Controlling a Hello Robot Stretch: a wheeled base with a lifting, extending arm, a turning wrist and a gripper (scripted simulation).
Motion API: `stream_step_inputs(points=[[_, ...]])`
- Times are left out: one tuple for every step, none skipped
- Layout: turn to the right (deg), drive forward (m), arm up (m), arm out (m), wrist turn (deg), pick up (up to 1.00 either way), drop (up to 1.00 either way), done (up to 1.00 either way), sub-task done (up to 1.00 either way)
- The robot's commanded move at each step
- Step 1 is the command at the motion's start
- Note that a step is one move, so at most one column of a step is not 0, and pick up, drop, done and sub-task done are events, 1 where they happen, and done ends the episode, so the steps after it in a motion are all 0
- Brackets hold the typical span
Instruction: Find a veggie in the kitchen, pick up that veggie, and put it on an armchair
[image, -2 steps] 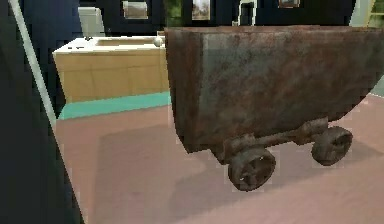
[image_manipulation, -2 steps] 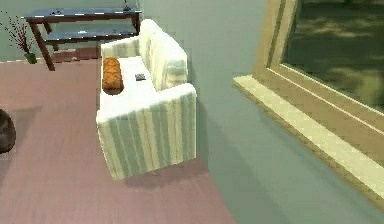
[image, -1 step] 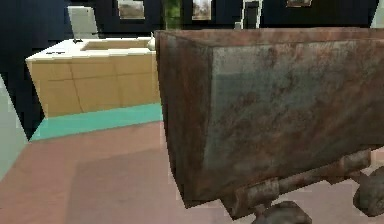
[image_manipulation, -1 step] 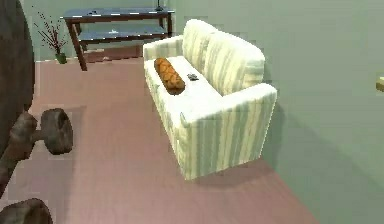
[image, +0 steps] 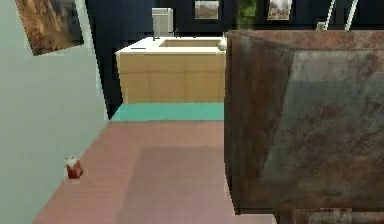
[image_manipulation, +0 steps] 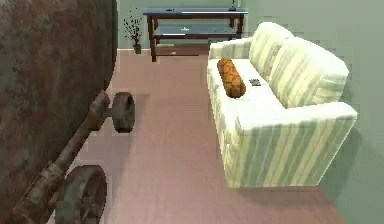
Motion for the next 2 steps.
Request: stream_step_inputs(points=[[0.0, 1.0, 0.0, 0.0, 0.0, 0.0, 0.0, 0.0, 0.0], [0.0, 0.8, 0.0, 0.0, 0.0, 0.0, 0.0, 0.0, 0.0]])
